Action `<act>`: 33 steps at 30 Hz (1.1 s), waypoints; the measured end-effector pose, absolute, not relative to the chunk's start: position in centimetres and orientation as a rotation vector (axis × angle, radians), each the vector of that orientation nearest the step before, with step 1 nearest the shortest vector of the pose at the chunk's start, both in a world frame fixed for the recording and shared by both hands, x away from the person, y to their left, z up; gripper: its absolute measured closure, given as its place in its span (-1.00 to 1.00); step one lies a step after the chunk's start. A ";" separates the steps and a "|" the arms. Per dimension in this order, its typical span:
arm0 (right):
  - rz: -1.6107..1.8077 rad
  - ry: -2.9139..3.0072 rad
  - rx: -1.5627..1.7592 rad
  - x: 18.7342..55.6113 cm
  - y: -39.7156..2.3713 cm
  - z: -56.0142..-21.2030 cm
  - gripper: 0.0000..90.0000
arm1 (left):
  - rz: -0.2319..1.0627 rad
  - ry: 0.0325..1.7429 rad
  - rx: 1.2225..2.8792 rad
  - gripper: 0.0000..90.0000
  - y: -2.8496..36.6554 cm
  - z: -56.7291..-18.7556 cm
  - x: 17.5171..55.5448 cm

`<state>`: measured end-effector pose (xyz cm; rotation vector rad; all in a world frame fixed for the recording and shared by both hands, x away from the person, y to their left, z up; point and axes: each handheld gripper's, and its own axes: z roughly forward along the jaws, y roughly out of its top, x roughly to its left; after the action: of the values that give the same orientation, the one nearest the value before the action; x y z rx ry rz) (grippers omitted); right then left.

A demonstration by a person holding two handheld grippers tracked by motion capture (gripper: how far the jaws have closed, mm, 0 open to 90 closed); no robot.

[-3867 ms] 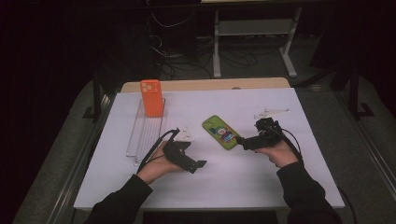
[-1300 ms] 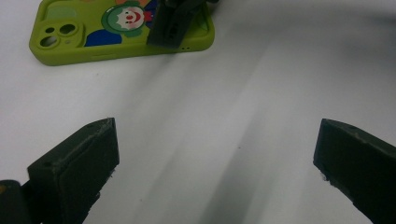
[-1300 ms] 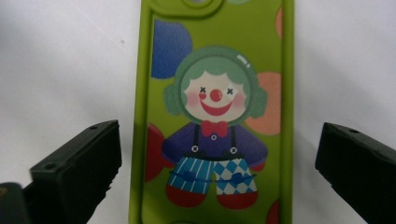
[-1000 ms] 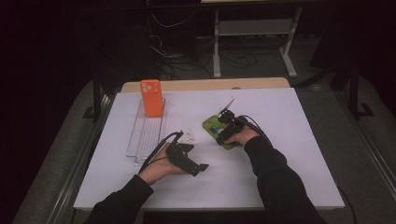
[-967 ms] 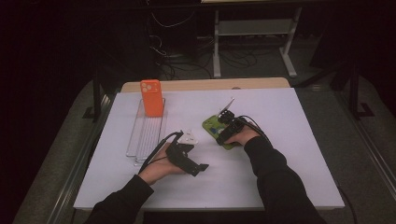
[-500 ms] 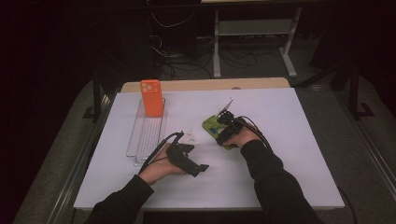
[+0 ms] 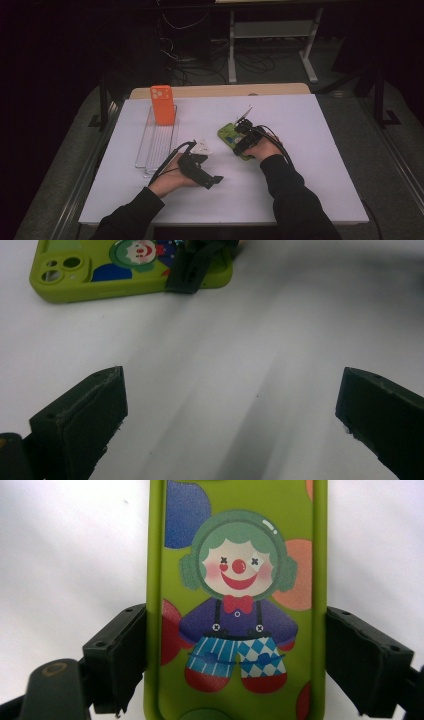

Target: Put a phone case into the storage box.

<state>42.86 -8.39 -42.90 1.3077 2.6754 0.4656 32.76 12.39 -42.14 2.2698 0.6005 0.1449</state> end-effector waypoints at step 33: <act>0.755 2.857 0.750 37.4 -16.3 -38.8 -0.66 | 0.149 0.416 2.310 -1.00 12.4 -38.4 34.3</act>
<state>37.41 -16.33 -38.81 0.7499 2.8572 0.7553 34.35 12.45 -38.39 2.3099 0.4164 0.1491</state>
